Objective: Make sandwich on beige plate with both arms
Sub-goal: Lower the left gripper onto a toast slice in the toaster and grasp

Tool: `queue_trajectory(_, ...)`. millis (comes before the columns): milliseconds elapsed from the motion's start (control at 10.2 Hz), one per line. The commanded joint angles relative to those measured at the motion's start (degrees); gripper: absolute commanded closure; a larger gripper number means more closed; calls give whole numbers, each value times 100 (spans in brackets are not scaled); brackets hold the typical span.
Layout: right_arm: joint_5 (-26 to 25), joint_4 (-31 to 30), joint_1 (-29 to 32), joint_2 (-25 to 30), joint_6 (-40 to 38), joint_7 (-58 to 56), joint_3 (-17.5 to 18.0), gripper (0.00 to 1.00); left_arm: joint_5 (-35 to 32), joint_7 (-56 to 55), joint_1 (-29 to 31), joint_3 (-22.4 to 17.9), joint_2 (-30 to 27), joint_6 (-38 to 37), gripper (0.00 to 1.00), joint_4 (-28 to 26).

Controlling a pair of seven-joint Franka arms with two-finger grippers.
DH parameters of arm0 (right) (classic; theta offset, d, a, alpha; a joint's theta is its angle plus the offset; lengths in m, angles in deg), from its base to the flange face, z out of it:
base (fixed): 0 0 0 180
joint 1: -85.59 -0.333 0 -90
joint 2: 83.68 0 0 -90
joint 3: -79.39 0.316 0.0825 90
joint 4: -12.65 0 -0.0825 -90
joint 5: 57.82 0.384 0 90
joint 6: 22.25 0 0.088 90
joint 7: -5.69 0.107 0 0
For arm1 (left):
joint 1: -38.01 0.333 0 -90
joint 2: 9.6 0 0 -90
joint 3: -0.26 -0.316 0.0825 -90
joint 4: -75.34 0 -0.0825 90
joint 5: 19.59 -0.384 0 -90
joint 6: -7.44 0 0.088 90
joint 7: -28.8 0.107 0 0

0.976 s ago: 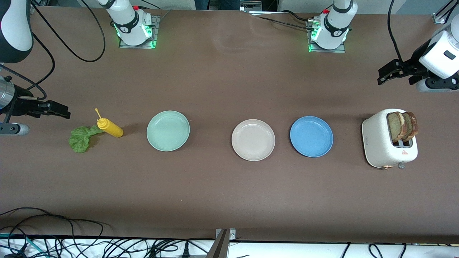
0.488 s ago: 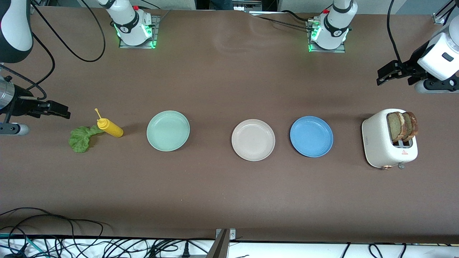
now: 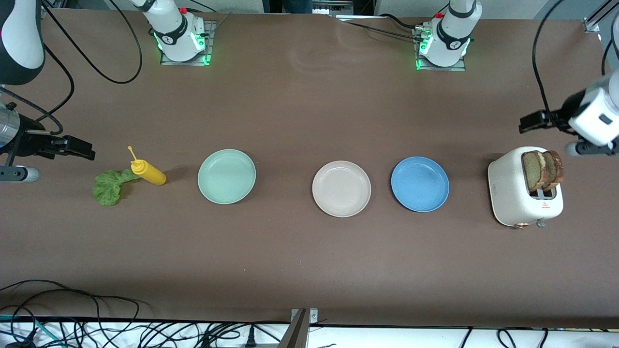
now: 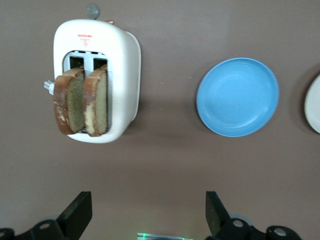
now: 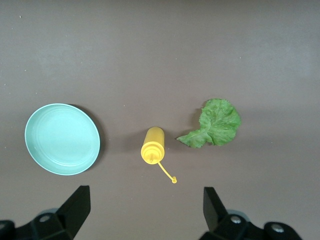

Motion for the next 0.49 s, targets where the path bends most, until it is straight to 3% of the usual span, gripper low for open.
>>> queue_trajectory(0, 38, 46, 17, 12, -70, 62, 28, 0, -412, 582, 317, 36, 715, 503, 0, 121)
queue_trajectory(293, 38, 46, 17, 12, -70, 62, 28, 0, -433, 760, 485, 37, 1130, 1024, 0, 94)
queue_trajectory(390, 38, 46, 17, 12, -70, 62, 28, 0, -432, 734, 485, 37, 1226, 1033, 5, 68)
